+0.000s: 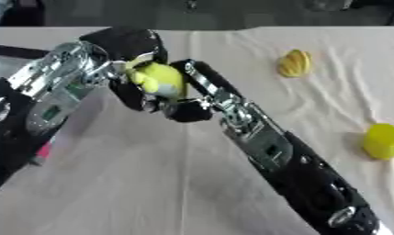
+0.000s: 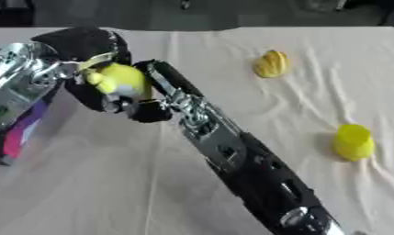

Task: Pick up the objects with one hand, pass them to the other hand, and then place them into the box on the other side of the table.

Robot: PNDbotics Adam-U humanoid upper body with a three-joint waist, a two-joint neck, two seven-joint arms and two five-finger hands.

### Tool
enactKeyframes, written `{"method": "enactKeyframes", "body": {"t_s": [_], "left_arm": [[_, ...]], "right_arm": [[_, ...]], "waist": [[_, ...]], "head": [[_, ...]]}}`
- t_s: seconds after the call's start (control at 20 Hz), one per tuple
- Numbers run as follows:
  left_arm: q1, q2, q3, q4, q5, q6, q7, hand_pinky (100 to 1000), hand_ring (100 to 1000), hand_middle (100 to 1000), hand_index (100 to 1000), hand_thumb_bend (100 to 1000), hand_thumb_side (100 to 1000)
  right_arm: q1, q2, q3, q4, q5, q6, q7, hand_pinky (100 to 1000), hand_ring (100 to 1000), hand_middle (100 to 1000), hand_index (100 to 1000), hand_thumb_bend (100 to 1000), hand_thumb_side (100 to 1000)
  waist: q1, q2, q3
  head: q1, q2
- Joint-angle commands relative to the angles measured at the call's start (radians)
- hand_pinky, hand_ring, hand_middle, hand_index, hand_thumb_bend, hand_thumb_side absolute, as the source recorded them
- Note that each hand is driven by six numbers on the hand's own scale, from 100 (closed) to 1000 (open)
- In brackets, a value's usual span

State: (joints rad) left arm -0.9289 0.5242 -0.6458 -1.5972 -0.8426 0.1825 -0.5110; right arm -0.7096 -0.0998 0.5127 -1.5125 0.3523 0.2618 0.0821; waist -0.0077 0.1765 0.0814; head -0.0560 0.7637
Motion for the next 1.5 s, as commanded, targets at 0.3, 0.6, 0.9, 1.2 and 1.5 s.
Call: {"method": "enactKeyframes", "body": {"t_s": [0.3, 0.6, 0.9, 1.2, 1.5], "left_arm": [[-0.014, 0.037, -0.002, -0.111, -0.018, 0.0, -0.034, 637, 566, 441, 484, 282, 136], [-0.003, 0.067, 0.012, -0.142, -0.026, 0.003, -0.085, 633, 546, 421, 466, 261, 100], [0.016, 0.111, 0.041, -0.196, -0.051, 0.006, -0.074, 626, 520, 395, 443, 322, 100], [0.07, 0.181, 0.109, -0.302, -0.03, 0.05, -0.008, 625, 504, 363, 420, 351, 100], [0.194, 0.317, 0.23, -0.359, 0.038, 0.137, 0.035, 633, 499, 348, 409, 336, 100]], "right_arm": [[-0.009, 0.002, 0.006, -0.013, -0.003, 0.01, 0.014, 788, 597, 454, 566, 100, 100], [-0.002, -0.032, 0.004, -0.019, 0.037, -0.001, 0.051, 832, 745, 679, 813, 367, 100], [0.027, -0.092, -0.007, -0.031, 0.126, -0.081, 0.143, 856, 802, 766, 891, 424, 100], [0.054, -0.135, -0.031, -0.053, 0.169, -0.115, 0.204, 859, 812, 775, 903, 626, 240], [0.047, -0.174, -0.042, -0.087, 0.153, -0.106, 0.199, 859, 814, 777, 903, 625, 245]], "waist": [[-0.002, -0.017, 0.0], [-0.002, -0.02, -0.001], [0.0, -0.021, -0.007], [0.003, -0.019, -0.009], [0.002, -0.014, -0.01]], "head": [[-0.005, 0.005], [-0.008, 0.003], [-0.004, -0.008], [-0.013, -0.008], [0.004, 0.006]]}}
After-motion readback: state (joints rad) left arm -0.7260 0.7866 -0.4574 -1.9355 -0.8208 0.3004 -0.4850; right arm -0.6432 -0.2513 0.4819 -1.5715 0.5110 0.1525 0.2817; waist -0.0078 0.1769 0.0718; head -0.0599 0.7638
